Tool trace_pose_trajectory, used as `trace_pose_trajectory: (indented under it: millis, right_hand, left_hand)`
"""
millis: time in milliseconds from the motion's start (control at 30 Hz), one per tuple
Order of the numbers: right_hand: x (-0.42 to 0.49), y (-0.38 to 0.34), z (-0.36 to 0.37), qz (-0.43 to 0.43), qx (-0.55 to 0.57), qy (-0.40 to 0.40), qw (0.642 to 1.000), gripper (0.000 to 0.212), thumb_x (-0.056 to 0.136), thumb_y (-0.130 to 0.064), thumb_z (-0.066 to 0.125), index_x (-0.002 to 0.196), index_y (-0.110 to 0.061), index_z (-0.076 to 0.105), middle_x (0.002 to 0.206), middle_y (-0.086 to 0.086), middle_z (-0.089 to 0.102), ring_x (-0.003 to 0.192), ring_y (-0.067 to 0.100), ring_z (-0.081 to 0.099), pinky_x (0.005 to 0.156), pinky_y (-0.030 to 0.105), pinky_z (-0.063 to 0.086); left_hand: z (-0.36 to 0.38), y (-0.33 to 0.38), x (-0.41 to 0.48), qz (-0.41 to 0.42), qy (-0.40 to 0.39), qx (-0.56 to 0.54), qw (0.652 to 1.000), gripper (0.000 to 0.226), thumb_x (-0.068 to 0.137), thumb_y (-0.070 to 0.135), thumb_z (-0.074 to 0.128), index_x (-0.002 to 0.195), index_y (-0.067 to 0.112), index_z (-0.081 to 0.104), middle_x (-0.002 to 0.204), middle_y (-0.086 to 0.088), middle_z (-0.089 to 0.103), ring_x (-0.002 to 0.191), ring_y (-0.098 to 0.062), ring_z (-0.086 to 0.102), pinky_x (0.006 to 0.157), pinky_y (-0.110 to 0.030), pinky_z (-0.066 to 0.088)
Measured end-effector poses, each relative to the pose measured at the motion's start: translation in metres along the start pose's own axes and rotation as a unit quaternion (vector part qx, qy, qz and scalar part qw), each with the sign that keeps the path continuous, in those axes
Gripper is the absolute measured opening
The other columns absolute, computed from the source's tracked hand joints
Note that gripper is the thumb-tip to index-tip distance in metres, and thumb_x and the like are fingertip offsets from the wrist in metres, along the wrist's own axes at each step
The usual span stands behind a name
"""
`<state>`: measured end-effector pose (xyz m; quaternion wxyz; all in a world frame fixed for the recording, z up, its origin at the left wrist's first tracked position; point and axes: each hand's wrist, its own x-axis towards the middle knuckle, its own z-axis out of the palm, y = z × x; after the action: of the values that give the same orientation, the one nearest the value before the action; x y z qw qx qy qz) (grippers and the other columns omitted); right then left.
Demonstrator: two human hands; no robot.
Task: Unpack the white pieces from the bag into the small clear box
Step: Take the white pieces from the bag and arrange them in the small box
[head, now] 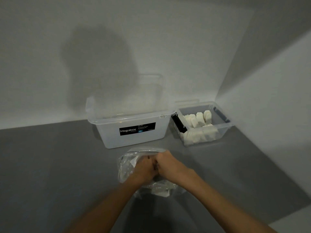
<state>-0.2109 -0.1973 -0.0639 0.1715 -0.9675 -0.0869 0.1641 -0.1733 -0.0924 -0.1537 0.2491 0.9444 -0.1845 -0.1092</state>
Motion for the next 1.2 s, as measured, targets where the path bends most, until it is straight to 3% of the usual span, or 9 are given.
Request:
trace_pose_trajectory:
  millis: [133, 267, 367, 567, 700, 800, 900, 1033, 1200]
  right_hand:
    - [0.002, -0.001, -0.005, 0.002, -0.017, 0.012, 1.000, 0.019, 0.091, -0.001, 0.052, 0.103, 0.003, 0.066, 0.101, 0.020, 0.067, 0.092, 0.031, 0.065, 0.081, 0.034, 0.054]
    - [0.001, 0.003, -0.014, 0.012, -0.014, 0.030, 0.999, 0.024, 0.089, 0.004, 0.049, 0.109, 0.004, 0.061, 0.108, 0.022, 0.060, 0.091, 0.031, 0.061, 0.077, 0.035, 0.052]
    - [0.002, 0.007, -0.020, 0.011, 0.017, 0.042, 0.999, 0.029, 0.087, 0.005, 0.045, 0.109, -0.002, 0.064, 0.111, 0.019, 0.058, 0.089, 0.031, 0.063, 0.079, 0.039, 0.056]
    - [0.001, 0.007, -0.024, 0.005, 0.025, 0.040, 0.999, 0.031, 0.089, 0.005, 0.046, 0.111, -0.004, 0.066, 0.117, 0.017, 0.059, 0.095, 0.029, 0.063, 0.078, 0.028, 0.051]
    - [0.000, 0.012, -0.021, 0.024, 0.030, 0.036, 0.999, 0.029, 0.088, 0.004, 0.049, 0.109, -0.007, 0.066, 0.117, 0.016, 0.058, 0.093, 0.028, 0.064, 0.080, 0.030, 0.053]
    - [-0.004, 0.018, -0.019, 0.037, 0.039, 0.031, 0.998, 0.030, 0.088, 0.003, 0.046, 0.108, -0.008, 0.065, 0.116, 0.017, 0.056, 0.094, 0.029, 0.063, 0.082, 0.033, 0.054]
    - [-0.011, 0.022, -0.019, 0.025, 0.053, 0.041, 0.997, 0.027, 0.088, 0.001, 0.050, 0.109, -0.007, 0.064, 0.113, 0.015, 0.060, 0.095, 0.026, 0.063, 0.082, 0.029, 0.052]
    - [-0.020, 0.021, -0.019, -0.023, 0.081, 0.074, 0.994, 0.030, 0.086, -0.004, 0.060, 0.115, -0.008, 0.063, 0.113, 0.008, 0.064, 0.102, 0.020, 0.061, 0.075, 0.018, 0.042]
    - [-0.022, 0.014, -0.016, -0.046, 0.140, 0.128, 0.981, 0.012, 0.086, -0.018, 0.066, 0.096, -0.013, 0.071, 0.086, 0.006, 0.070, 0.074, 0.013, 0.061, 0.058, 0.008, 0.040]
  left_hand:
    - [0.012, -0.011, 0.009, -0.015, 0.001, 0.002, 1.000, 0.029, 0.084, 0.032, 0.060, 0.105, 0.012, 0.064, 0.105, -0.009, 0.064, 0.096, -0.022, 0.059, 0.090, -0.037, 0.050]
    - [0.005, -0.008, 0.011, -0.007, -0.003, -0.052, 0.999, 0.015, 0.084, 0.018, 0.057, 0.085, 0.005, 0.065, 0.084, -0.009, 0.068, 0.078, -0.022, 0.063, 0.076, -0.039, 0.053]
    - [-0.003, -0.002, 0.011, -0.018, 0.007, -0.072, 0.997, 0.011, 0.088, 0.011, 0.052, 0.084, 0.005, 0.061, 0.088, -0.013, 0.068, 0.081, -0.026, 0.063, 0.073, -0.031, 0.049]
    - [0.006, 0.005, 0.011, -0.059, -0.038, -0.018, 0.997, 0.056, 0.083, 0.048, 0.061, 0.125, 0.012, 0.051, 0.110, -0.008, 0.066, 0.101, -0.024, 0.061, 0.081, -0.035, 0.049]
    - [0.014, 0.006, 0.017, -0.074, -0.056, -0.021, 0.995, 0.050, 0.078, 0.052, 0.061, 0.116, 0.020, 0.054, 0.112, -0.009, 0.063, 0.101, -0.026, 0.060, 0.087, -0.046, 0.051]
    - [0.000, 0.014, 0.011, -0.061, -0.056, -0.060, 0.995, 0.024, 0.080, 0.032, 0.065, 0.093, 0.012, 0.062, 0.093, -0.006, 0.067, 0.088, -0.023, 0.063, 0.081, -0.041, 0.053]
    - [-0.022, 0.024, -0.002, -0.022, -0.036, -0.112, 0.993, 0.013, 0.077, 0.014, 0.065, 0.076, 0.014, 0.053, 0.070, 0.001, 0.053, 0.068, -0.016, 0.050, 0.074, -0.040, 0.048]
    - [-0.059, 0.030, -0.026, 0.030, -0.028, -0.116, 0.992, 0.013, 0.080, 0.007, 0.065, 0.088, 0.016, 0.061, 0.079, 0.007, 0.057, 0.075, -0.010, 0.054, 0.071, -0.023, 0.046]
    - [-0.091, 0.031, -0.041, 0.053, 0.022, -0.158, 0.986, 0.017, 0.077, 0.013, 0.075, 0.089, 0.017, 0.063, 0.087, 0.001, 0.067, 0.071, -0.004, 0.057, 0.063, -0.011, 0.045]
